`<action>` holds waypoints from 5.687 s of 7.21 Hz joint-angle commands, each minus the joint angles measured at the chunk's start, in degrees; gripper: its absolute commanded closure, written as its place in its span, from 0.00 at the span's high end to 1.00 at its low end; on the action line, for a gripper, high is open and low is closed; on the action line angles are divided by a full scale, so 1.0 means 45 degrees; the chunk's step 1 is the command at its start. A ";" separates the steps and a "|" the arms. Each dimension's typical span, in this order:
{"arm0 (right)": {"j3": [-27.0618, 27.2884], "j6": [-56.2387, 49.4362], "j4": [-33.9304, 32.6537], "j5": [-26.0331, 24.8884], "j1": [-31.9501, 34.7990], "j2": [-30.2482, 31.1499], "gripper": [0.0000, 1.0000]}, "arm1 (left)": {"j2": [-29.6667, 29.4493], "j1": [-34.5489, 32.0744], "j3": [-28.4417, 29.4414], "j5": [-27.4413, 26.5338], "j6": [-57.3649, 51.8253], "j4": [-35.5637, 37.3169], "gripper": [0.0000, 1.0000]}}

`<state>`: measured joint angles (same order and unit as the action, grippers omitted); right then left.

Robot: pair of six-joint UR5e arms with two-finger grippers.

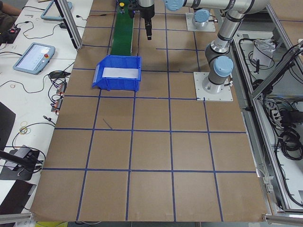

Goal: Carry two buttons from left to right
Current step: 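Move the right gripper over the conveyor end toward the yellow button, then lower the right gripper onto the yellow push-button and grasp it, then lift the yellow button and carry it into the far blue bin, then lower the yellow button beside the red button and open the right gripper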

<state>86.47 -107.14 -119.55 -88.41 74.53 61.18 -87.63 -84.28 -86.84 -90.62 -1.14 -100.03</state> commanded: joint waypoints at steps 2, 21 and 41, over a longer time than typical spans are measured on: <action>-0.0348 0.0000 -0.0035 0.0019 0.0000 -0.0137 1.00 | 0.0000 -0.0001 0.0000 0.0000 0.0000 0.0002 1.00; -0.2376 -0.1053 0.0218 -0.1563 -0.1299 0.0271 0.08 | 0.0000 0.0000 0.0000 0.0000 0.0000 0.0002 1.00; -0.0602 -0.0606 0.0882 0.0334 -0.5156 0.0052 1.00 | -0.0020 -0.0001 0.0000 0.0000 0.0000 0.0002 1.00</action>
<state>83.94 -109.84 -116.03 -85.56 51.33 59.07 -87.68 -84.29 -86.84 -90.61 -1.14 -100.05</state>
